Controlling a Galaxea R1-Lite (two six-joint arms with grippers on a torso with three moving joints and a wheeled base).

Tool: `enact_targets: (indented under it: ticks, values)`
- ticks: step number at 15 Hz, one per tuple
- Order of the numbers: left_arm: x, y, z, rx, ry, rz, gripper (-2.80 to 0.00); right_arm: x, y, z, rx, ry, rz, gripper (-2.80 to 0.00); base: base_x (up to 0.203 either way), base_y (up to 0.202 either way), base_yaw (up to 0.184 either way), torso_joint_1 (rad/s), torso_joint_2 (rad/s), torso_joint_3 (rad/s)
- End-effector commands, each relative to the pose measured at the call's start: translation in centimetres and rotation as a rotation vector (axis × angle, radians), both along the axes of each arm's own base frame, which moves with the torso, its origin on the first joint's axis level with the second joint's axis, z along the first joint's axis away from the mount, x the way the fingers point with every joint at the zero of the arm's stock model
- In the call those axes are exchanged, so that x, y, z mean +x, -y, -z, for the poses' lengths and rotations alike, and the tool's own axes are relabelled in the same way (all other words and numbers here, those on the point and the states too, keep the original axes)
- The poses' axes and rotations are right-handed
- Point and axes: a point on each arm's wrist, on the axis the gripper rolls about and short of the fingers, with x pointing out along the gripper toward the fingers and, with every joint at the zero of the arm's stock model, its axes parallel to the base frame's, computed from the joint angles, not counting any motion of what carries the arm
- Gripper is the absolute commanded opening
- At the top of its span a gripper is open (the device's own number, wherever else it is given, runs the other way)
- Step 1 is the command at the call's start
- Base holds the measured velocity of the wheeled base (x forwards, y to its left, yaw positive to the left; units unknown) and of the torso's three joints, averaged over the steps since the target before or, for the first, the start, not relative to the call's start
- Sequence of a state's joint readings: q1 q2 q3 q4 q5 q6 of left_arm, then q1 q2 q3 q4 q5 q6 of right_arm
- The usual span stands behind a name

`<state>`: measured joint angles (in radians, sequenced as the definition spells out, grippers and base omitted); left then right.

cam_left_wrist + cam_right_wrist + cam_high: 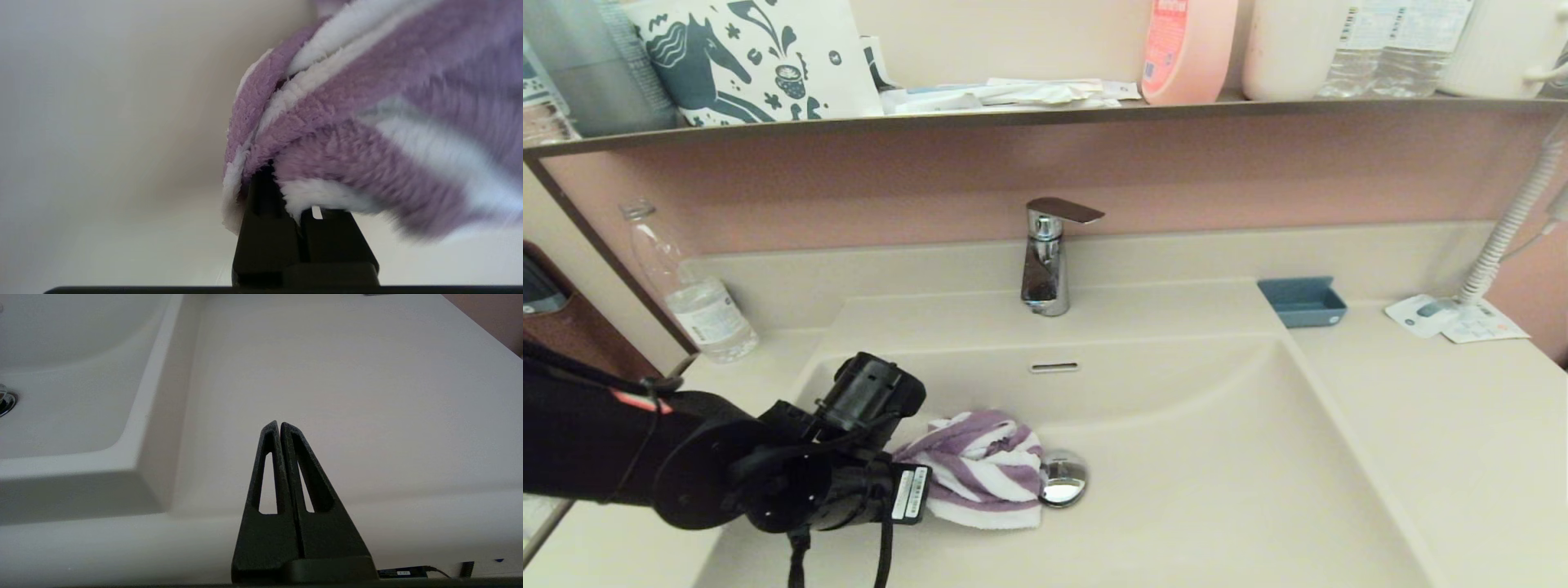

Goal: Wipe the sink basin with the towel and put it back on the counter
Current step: Wipe the sink

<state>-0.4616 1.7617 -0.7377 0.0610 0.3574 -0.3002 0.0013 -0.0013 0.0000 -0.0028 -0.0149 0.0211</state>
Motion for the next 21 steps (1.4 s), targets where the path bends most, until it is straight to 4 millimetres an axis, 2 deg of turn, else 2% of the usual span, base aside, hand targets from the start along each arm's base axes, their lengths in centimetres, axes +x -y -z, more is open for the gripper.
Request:
enact_targets:
  ticks: [1, 4, 7, 10, 14, 19, 21]
  values:
    - [1.2, 0.7, 1.7, -0.002, 0.004, 0.006, -2.80, 0.0, 0.0, 0.0, 0.000, -0.001, 0.000, -2.80, 0.000, 0.000, 0.000, 0.000, 0.00, 0.000]
    - [1.2, 2.6, 2.0, -0.011, 0.041, 0.058, -2.80, 0.0, 0.0, 0.0, 0.000, -0.001, 0.000, -2.80, 0.000, 0.000, 0.000, 0.000, 0.00, 0.000]
    - [2.5, 5.5, 2.5, -0.019, 0.156, 0.052, -2.80, 0.0, 0.0, 0.0, 0.000, -0.001, 0.000, -2.80, 0.000, 0.000, 0.000, 0.000, 0.00, 0.000]
    - [2.9, 8.2, 2.3, -0.061, 0.212, 0.050, -2.80, 0.0, 0.0, 0.0, 0.000, -0.001, 0.000, -2.80, 0.000, 0.000, 0.000, 0.000, 0.00, 0.000]
    - [2.6, 10.9, 1.0, -0.126, 0.271, 0.069, -2.80, 0.0, 0.0, 0.0, 0.000, -0.001, 0.000, -2.80, 0.000, 0.000, 0.000, 0.000, 0.00, 0.000]
    - [1.6, 14.2, 0.7, -0.133, 0.334, 0.086, -2.80, 0.0, 0.0, 0.0, 0.000, -0.001, -0.001, -2.80, 0.000, 0.000, 0.000, 0.000, 0.00, 0.000]
    - [0.7, 16.0, 1.5, -0.099, 0.358, 0.098, -2.80, 0.0, 0.0, 0.0, 0.000, -0.001, 0.000, -2.80, 0.000, 0.000, 0.000, 0.000, 0.00, 0.000]
